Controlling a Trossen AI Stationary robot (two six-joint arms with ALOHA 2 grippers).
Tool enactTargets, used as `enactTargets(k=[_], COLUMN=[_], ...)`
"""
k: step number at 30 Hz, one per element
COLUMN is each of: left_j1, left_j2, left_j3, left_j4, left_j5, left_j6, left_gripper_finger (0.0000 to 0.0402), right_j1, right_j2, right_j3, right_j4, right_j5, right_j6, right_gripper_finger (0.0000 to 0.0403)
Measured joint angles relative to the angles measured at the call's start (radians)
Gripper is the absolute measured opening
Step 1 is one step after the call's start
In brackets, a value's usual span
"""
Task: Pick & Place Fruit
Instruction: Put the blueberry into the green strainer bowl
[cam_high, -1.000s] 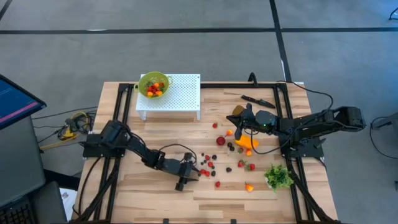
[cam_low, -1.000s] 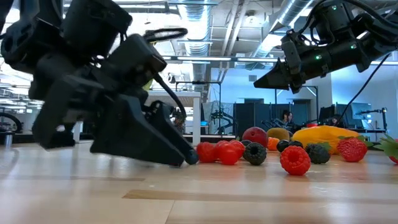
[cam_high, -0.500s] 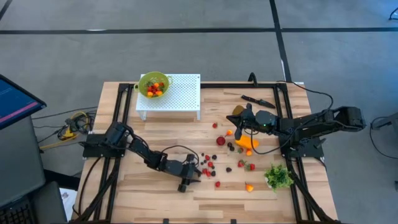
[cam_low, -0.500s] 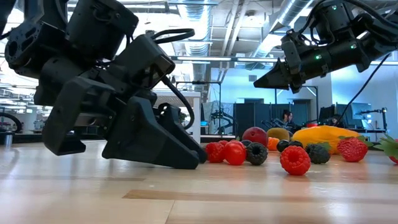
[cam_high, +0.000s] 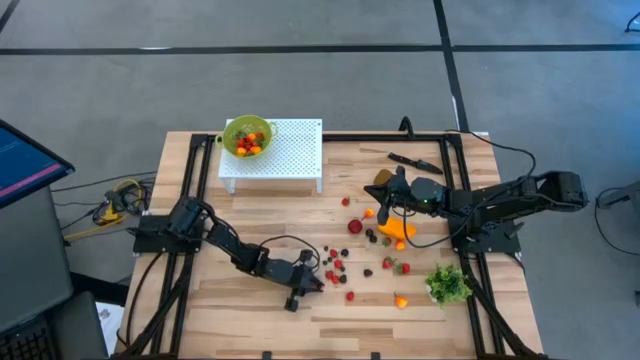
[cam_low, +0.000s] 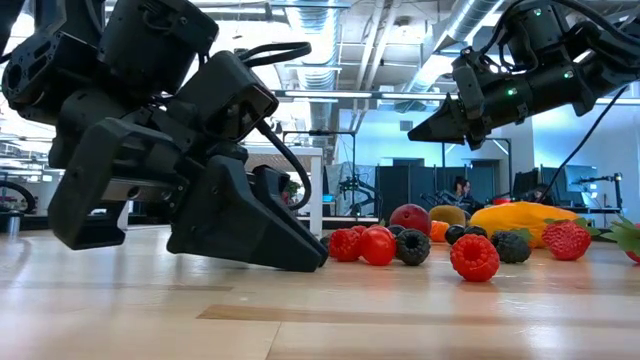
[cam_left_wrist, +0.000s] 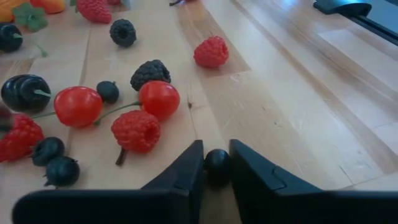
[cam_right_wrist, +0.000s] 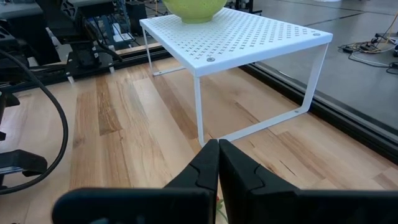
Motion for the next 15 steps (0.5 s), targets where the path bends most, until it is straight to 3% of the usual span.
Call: enactTargets(k=[15], left_j1=[0.001], left_j2=[-0.011], left_j3=[-0.003], left_j4=[-0.002], left_j5=[-0.002], left_j6=[-0.016], left_gripper_finger=[0.0048], right_j1=[0.000], right_j2=[0.000], right_j3=[0.000], right_j4=[0.000], right_j5=[0.000], right_j6=[0.000], right_gripper_finger=[0.0006])
